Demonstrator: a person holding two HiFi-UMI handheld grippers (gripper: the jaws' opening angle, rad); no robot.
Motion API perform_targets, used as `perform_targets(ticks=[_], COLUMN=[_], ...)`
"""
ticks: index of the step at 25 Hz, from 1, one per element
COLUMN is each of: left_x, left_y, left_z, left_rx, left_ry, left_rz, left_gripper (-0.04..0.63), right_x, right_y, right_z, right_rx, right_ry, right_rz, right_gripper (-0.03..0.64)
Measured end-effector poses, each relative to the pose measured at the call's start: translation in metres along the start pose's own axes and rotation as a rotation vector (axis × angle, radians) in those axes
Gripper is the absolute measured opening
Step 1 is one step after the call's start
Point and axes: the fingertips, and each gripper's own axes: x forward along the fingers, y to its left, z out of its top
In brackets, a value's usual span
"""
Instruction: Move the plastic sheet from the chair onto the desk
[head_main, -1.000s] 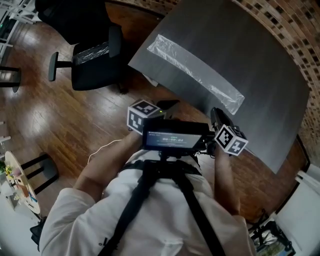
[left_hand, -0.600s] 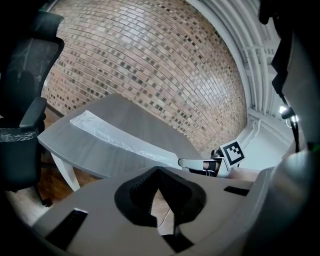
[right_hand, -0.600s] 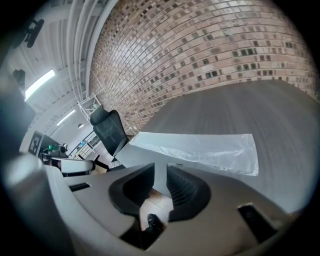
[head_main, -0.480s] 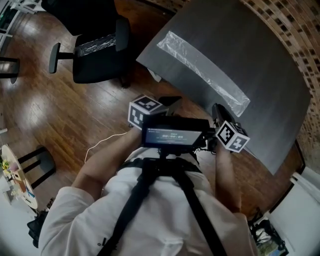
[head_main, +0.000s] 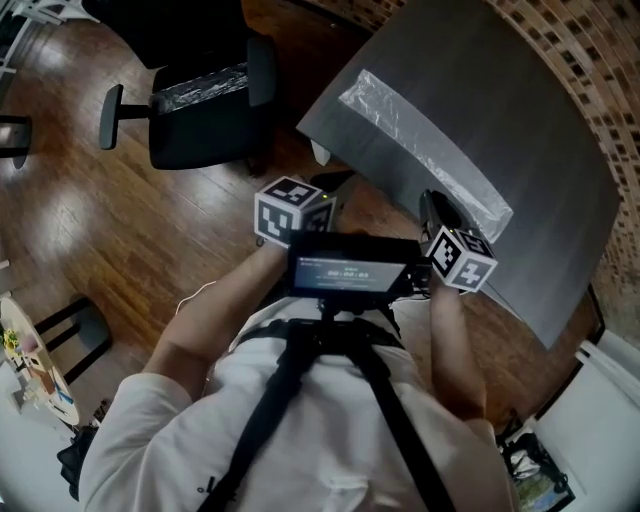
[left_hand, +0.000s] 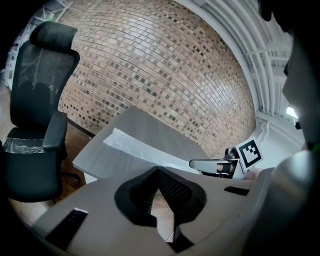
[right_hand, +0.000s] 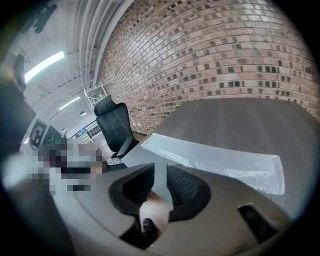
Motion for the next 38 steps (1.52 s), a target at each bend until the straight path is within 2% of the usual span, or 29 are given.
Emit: perform_targets(ticks=[9, 16, 23, 31, 38], left_x=[-0.052, -0.106, -0.143, -0.162, -0.185], left_y=[0.082, 0.133, 0.163, 0.190, 0.229], left_z=[0.037, 0.042, 0.042, 0.042, 0.046], left_rx=[-0.010, -0.020, -0.038, -0.102, -0.158], left_ry=[-0.065, -0.091, -0.117, -0.169, -0.191], left_rz=[0.082, 0.121, 0.160, 0.251, 0.407], left_gripper=[0.012, 0.025, 0.040, 0.040, 0.040], right_x=[0.048, 0.070, 0.085, 0.123, 0.167], right_y=[0.073, 0.129, 0.174, 0.212, 0.253], right_z=[0.029, 0.026, 0.026, 0.036, 0.048], right_rx=[-0.074, -0.102, -0.165, -0.266, -0.370], right_ry=[0.022, 0.018, 0.027, 0.080, 0.139], right_rz=[0.014, 0.018, 0.048, 0.164, 0.309], right_gripper=[0.081, 0.081, 0.081, 0.081, 0.081])
